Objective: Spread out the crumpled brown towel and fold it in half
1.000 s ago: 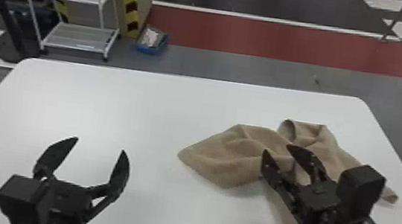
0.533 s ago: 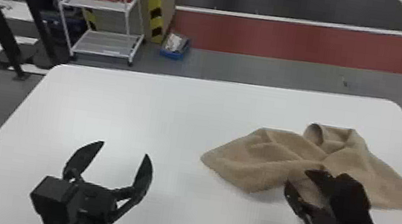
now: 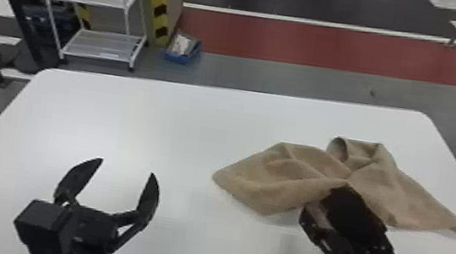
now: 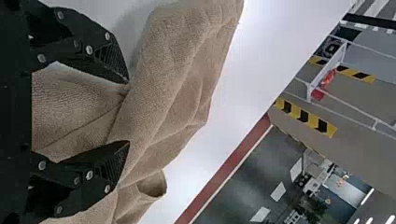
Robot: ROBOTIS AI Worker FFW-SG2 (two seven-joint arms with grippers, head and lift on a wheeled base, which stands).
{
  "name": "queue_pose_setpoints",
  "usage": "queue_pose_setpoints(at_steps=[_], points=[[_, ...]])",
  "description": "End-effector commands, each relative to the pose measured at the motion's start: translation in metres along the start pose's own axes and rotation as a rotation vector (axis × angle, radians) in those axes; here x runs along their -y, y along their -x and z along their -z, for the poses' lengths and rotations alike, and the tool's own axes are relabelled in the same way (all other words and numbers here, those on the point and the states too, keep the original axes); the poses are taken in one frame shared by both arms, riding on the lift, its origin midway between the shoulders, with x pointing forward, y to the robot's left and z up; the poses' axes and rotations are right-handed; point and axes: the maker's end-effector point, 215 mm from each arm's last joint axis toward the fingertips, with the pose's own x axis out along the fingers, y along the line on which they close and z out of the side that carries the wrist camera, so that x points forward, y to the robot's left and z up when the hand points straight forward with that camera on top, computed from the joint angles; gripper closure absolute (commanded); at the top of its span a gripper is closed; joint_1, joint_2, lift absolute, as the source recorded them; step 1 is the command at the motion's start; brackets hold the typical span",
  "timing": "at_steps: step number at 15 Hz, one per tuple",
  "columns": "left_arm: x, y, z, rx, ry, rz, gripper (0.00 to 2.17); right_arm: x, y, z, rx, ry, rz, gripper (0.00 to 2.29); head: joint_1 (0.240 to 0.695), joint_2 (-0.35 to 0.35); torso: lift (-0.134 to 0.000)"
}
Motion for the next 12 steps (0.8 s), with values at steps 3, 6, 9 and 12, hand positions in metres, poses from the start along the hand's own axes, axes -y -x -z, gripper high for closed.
queue_pose_setpoints(at_steps=[3,6,9,12], points=[[-0.001,0.001,0.001,-0.002,0.000,-0.002,0.07,-0.003,-0.011,-0.009,-0.005,0.048,0.003,0.28,0.695,0.045,-0.125],[0.000,0.001,0.001,-0.001,0.000,-0.001,0.07,-0.010,-0.030,-0.002,-0.059,0.064,-0.027,0.28,0.695,0.053,-0.125],[-0.002,0.001,0.001,-0.002,-0.001,-0.006,0.07,-0.019,-0.040,0.007,-0.113,0.053,-0.071,0.63,0.695,0.059,-0.125],[-0.004,0.001,0.001,-0.002,-0.002,-0.007,0.07,-0.026,-0.039,0.008,-0.124,0.041,-0.098,1.76,0.695,0.064,-0.125]])
